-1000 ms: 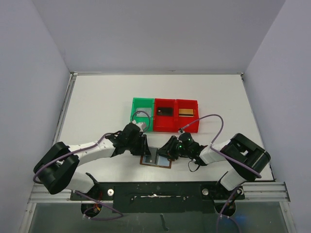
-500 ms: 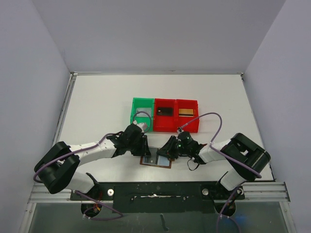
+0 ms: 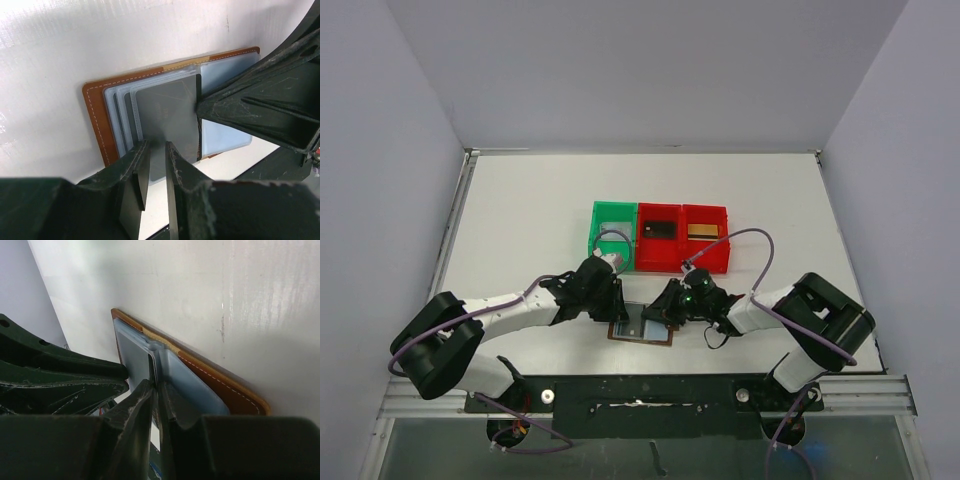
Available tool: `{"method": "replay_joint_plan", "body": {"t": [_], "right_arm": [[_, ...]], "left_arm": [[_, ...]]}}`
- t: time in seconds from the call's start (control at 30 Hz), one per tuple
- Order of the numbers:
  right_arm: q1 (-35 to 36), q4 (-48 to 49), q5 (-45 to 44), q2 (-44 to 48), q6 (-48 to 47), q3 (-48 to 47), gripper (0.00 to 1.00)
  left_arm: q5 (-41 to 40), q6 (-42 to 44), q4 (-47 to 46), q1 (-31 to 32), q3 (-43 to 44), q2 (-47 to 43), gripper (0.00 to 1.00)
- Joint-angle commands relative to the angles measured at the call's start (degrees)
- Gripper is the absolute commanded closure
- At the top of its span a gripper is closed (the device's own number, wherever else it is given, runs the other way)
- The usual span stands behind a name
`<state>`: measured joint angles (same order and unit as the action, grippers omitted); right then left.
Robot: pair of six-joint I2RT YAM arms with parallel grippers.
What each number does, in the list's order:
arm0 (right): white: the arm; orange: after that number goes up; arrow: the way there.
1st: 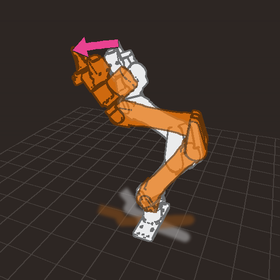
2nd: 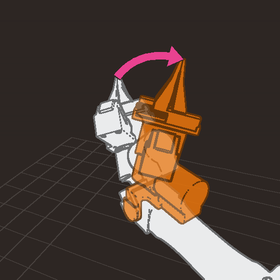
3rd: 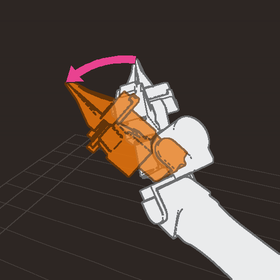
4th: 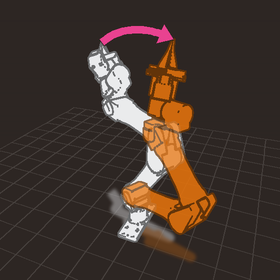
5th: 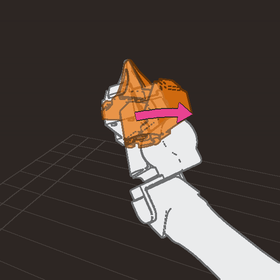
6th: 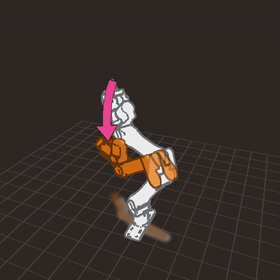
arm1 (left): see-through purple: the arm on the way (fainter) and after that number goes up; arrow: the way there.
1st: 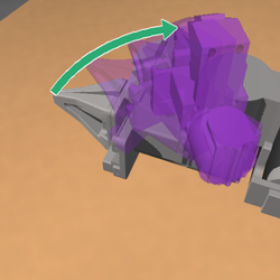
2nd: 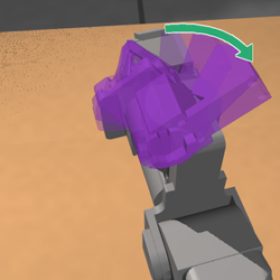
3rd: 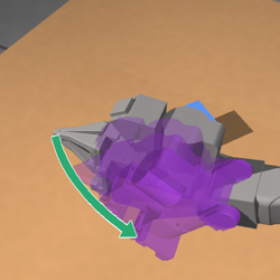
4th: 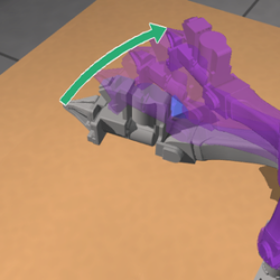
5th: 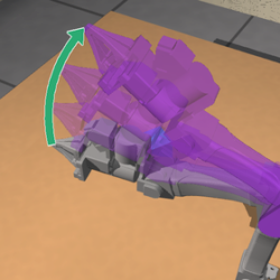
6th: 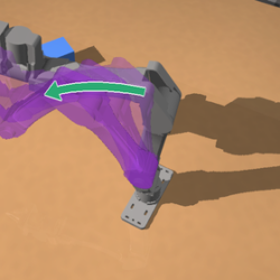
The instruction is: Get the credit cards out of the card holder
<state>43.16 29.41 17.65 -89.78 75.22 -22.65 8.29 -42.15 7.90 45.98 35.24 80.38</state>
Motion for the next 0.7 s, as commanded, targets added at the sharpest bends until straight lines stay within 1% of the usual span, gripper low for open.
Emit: {"method": "replay_joint_plan", "body": {"t": [0.0, 0.13, 0.23, 0.3, 0.4, 0.53, 0.63, 0.67], "right_arm": [[0.3, 1.3, 2.4, -0.6, -1.4, -3.4, 0.92], [0.3, 0.7, 2.0, 0.1, -1.3, -2.6, 0.98], [-0.6, 0.5, 2.2, 1.4, -1.2, -1.6, 0.99], [-1.6, 2.2, 3.6, 2.3, -0.8, -0.4, 0.99], [-2.9, 3.1, 4.7, 4.2, -0.3, 1.3, 0.99], [-4.1, -0.2, 5.3, 5.5, -2.0, 1.2, 0.99], [-4.6, -2.6, 5.5, 5.8, -2.9, 0.5, 0.98], [-4.6, -2.8, 5.5, 5.7, -3.0, 0.2, 0.95]], "left_arm": [[-2.3, 1.5, 1.7, 0.4, 0.6, 0.2, 0.82], [-3.1, 1.8, 3.0, 0.8, 1.2, 0.3, 0.83], [-3.6, 1.8, 3.5, 0.8, 1.3, 0.3, 0.83], [-3.8, 1.8, 3.8, 0.9, 1.4, 0.5, 0.84], [-3.8, 1.9, 3.9, 0.9, 1.4, 1.0, 0.84], [-3.7, 2.0, 4.0, 1.0, 1.4, 1.6, 0.85], [-3.7, 2.0, 3.9, 1.2, 1.6, 1.9, 0.86], [-3.7, 2.0, 3.9, 1.3, 1.7, 1.9, 0.86]]}}
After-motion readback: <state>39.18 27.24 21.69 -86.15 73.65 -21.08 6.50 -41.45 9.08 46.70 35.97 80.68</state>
